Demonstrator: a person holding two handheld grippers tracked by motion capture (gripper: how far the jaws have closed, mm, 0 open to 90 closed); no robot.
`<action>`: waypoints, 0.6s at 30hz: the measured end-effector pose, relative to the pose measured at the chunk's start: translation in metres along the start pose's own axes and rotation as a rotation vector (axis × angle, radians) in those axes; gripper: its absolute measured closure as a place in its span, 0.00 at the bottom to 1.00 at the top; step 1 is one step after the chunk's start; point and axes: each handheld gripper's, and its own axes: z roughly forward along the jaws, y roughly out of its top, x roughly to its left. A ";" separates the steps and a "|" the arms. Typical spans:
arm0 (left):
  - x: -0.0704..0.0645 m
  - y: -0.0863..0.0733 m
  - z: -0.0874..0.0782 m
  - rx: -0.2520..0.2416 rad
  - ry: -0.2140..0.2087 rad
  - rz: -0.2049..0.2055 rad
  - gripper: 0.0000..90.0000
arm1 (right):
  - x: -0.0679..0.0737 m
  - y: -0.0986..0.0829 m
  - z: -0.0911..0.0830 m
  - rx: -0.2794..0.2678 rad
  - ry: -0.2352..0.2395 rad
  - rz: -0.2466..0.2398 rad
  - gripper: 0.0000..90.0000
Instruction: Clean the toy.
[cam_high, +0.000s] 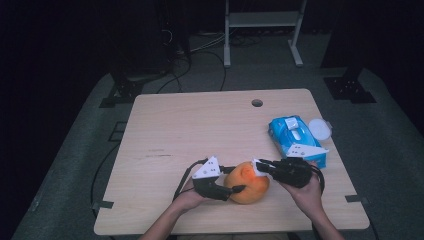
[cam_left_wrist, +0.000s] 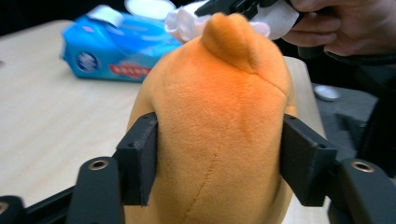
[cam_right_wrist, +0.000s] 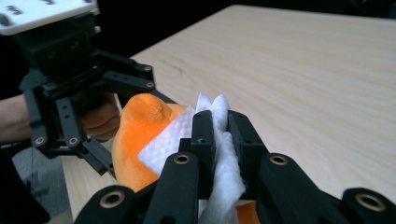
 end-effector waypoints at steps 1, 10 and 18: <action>0.000 0.003 -0.003 0.006 0.034 0.027 0.42 | -0.001 0.001 0.000 -0.013 0.000 0.004 0.90; 0.006 0.000 -0.009 0.071 0.172 0.036 0.38 | -0.007 -0.005 0.009 0.007 0.011 0.031 0.90; -0.018 0.009 0.002 0.150 0.014 0.093 0.35 | -0.004 -0.006 0.008 0.015 0.036 0.035 0.89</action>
